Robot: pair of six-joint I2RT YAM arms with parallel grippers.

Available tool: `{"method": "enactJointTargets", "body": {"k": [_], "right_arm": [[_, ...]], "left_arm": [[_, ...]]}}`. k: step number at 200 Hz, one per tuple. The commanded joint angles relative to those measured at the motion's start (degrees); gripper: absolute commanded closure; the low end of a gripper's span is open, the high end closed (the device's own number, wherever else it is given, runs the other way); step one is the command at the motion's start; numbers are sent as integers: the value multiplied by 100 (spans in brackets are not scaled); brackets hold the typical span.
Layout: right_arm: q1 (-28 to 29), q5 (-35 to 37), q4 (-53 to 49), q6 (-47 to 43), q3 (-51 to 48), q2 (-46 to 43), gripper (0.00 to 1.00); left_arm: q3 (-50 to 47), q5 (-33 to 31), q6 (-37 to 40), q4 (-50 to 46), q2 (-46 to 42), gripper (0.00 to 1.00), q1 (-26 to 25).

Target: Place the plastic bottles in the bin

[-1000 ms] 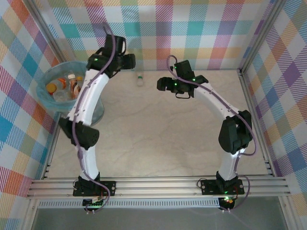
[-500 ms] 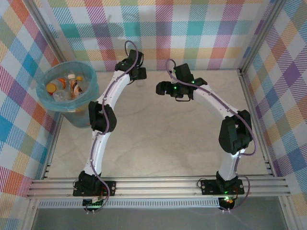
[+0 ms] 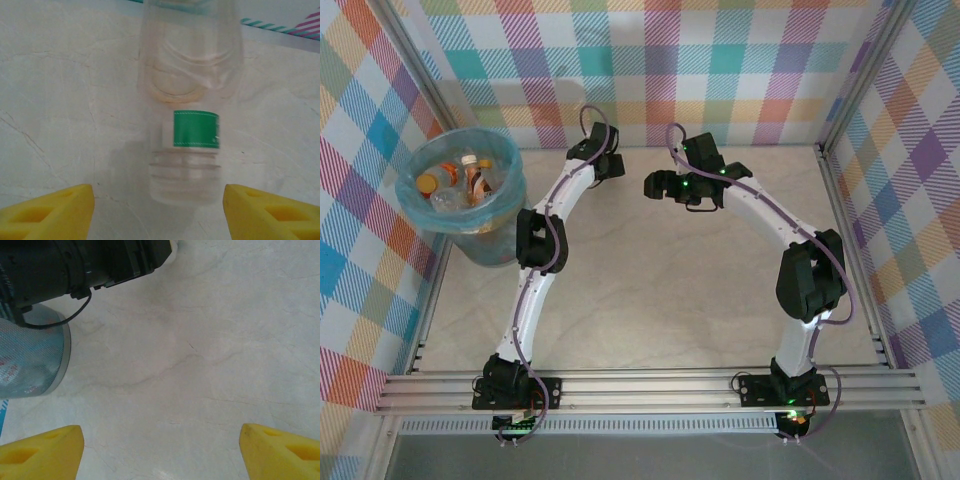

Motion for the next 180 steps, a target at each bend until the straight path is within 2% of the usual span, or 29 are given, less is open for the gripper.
{"method": "enactJointTargets", "body": {"k": [1, 46, 73, 129, 180], "right_arm": [[-35, -128, 28, 56, -101, 22, 19], [-40, -356, 58, 267, -141, -91, 19], [-38, -308, 117, 290, -322, -223, 19], [-44, -167, -14, 180, -266, -302, 19], [-44, -201, -11, 229, -287, -347, 20]], "left_arm": [[172, 104, -113, 310, 112, 31, 75], [219, 524, -164, 621, 347, 34, 111], [376, 567, -164, 657, 556, 35, 111], [610, 617, -222, 587, 769, 57, 119], [617, 657, -213, 512, 697, 65, 128]]}}
